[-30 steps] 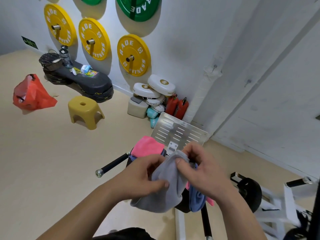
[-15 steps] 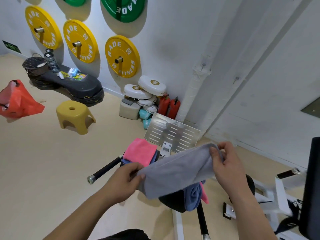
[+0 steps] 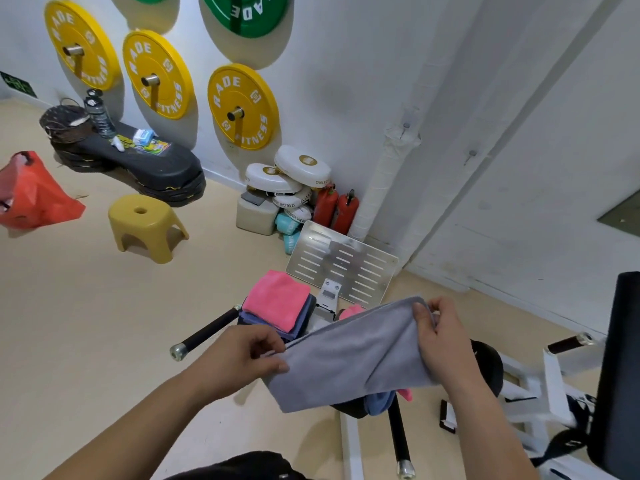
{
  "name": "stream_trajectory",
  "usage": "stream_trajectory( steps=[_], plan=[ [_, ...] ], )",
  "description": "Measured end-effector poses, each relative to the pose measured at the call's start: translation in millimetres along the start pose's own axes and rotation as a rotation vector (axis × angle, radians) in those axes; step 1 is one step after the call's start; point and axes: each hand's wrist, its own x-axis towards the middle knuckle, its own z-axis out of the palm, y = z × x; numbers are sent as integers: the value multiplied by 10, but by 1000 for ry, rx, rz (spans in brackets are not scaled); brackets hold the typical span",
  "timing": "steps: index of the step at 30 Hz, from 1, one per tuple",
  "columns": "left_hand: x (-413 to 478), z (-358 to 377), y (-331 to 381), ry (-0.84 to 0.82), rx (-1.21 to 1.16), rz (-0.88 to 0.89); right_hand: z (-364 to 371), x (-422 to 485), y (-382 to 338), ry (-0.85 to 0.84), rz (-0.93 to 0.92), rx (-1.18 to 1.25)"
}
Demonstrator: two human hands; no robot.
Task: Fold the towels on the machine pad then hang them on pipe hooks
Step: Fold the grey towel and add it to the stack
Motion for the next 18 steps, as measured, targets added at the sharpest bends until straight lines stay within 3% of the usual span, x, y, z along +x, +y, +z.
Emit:
stream_trajectory(
  steps=[3, 6, 12, 18],
  plan=[
    [-19, 71, -27, -58, 55, -23, -6, 40, -41, -19, -13, -34],
    [-21, 100, -47, -13, 30, -67, -20, 60, -86, -40, -21, -90],
    [-89, -32, -79, 150, -600, -206, -108, 25, -66, -29, -14, -35],
    [-20, -44, -55, 226, -458, -189, -6, -66, 69, -85, 128, 120]
  ],
)
